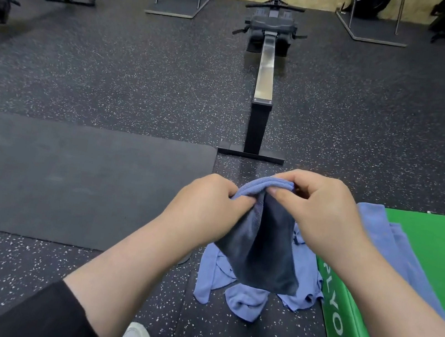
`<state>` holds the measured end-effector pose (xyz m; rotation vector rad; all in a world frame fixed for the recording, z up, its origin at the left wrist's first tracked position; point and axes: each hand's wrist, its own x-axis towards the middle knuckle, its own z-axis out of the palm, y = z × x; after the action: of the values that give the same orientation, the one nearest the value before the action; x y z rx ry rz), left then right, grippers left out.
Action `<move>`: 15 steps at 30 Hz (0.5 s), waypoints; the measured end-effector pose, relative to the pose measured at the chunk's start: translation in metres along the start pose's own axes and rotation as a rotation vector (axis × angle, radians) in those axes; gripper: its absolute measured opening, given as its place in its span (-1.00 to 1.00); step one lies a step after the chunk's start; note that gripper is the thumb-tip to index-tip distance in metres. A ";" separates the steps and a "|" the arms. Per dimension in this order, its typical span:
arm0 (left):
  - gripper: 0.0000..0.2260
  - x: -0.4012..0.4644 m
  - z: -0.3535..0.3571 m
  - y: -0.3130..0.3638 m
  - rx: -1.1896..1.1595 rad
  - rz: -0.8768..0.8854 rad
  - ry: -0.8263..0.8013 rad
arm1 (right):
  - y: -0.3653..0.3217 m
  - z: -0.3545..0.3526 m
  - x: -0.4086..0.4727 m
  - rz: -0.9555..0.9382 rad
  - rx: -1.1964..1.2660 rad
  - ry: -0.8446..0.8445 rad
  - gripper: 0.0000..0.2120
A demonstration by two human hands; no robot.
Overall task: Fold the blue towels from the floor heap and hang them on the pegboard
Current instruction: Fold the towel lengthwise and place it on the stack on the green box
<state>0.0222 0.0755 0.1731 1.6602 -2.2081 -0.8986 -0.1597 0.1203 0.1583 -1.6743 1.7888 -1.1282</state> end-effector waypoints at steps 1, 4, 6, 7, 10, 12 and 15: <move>-0.61 0.000 -0.001 0.000 -0.025 -0.023 -0.014 | 0.001 0.000 -0.001 -0.005 -0.014 -0.011 -0.88; -0.79 0.000 -0.002 0.001 -0.294 -0.092 -0.063 | 0.002 0.003 -0.002 -0.024 -0.061 -0.027 -0.89; -0.84 -0.003 -0.002 0.001 -0.458 -0.122 -0.047 | 0.000 0.006 -0.003 -0.035 -0.104 -0.044 -0.91; -0.84 -0.004 -0.001 0.001 -0.523 -0.136 -0.032 | -0.002 0.008 -0.004 -0.042 -0.134 -0.058 -0.89; -0.78 -0.005 -0.001 0.004 -0.655 -0.175 0.003 | -0.008 0.013 -0.008 -0.053 -0.190 -0.106 -0.88; -0.73 -0.005 -0.002 0.006 -0.680 -0.178 0.019 | -0.012 0.015 -0.010 -0.056 -0.189 -0.118 -0.93; -0.69 -0.006 -0.002 0.008 -0.742 -0.197 0.016 | -0.017 0.016 -0.013 -0.066 -0.184 -0.138 -0.92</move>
<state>0.0193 0.0823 0.1801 1.4885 -1.4217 -1.5066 -0.1349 0.1301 0.1596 -1.8808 1.8072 -0.8723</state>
